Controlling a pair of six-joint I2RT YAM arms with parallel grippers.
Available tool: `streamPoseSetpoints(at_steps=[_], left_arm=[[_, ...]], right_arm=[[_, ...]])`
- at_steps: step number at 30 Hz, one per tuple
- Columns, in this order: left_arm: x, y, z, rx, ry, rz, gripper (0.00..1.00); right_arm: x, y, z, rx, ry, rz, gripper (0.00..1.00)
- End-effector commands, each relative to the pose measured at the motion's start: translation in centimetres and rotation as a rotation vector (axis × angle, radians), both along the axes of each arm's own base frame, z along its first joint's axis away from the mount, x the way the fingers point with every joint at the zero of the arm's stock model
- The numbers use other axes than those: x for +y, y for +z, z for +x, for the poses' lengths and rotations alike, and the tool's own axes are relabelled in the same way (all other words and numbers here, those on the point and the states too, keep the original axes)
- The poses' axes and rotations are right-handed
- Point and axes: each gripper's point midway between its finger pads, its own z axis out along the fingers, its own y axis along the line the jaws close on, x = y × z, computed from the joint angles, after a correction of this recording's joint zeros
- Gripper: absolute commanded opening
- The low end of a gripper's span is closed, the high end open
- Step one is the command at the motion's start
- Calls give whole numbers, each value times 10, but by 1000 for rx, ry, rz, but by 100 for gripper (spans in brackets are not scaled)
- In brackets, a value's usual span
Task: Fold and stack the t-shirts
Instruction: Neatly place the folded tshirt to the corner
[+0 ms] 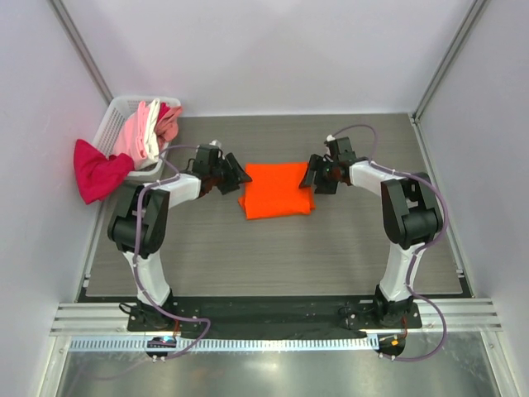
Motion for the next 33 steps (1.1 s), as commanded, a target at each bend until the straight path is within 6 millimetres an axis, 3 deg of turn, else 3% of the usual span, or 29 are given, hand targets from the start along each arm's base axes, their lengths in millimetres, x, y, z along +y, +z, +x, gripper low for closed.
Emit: streamPoseSetpoints(at_steps=[1, 4, 5, 7, 12, 16, 18, 21, 23, 27, 28, 30, 33], left_arm=[[-12, 8, 14, -29, -14, -20, 56], [-10, -2, 21, 8, 3, 9, 52], [-11, -4, 29, 5, 10, 14, 46], [-11, -12, 26, 45, 7, 22, 41], [-8, -10, 27, 35, 18, 34, 42], [-8, -10, 29, 37, 14, 39, 42], [-9, -9, 27, 33, 10, 40, 49], [-7, 10, 26, -49, 12, 24, 66], [-2, 24, 21, -117, 30, 16, 75], [10, 39, 15, -190, 80, 25, 78], [12, 41, 15, -198, 88, 22, 78], [14, 45, 12, -213, 99, 18, 78], [14, 48, 10, -226, 97, 15, 78]], right_arm=[[12, 35, 4, -97, 48, 65, 66], [17, 26, 7, -65, 53, 81, 59], [19, 24, 10, -59, 54, 88, 54], [20, 13, 10, -23, 58, 97, 49], [18, 6, 15, 5, 49, 100, 45], [18, -1, 13, 43, 43, 85, 31], [14, -4, 16, 48, 31, 60, 20], [5, -3, 20, 40, 8, 10, 5], [-5, 0, 22, 39, -8, -49, 1], [-42, 5, 29, 45, -80, -143, 1], [-68, 5, 31, 60, -133, -178, 1], [-99, 8, 33, 64, -184, -222, 1], [-191, 25, 33, 81, -370, -394, 1]])
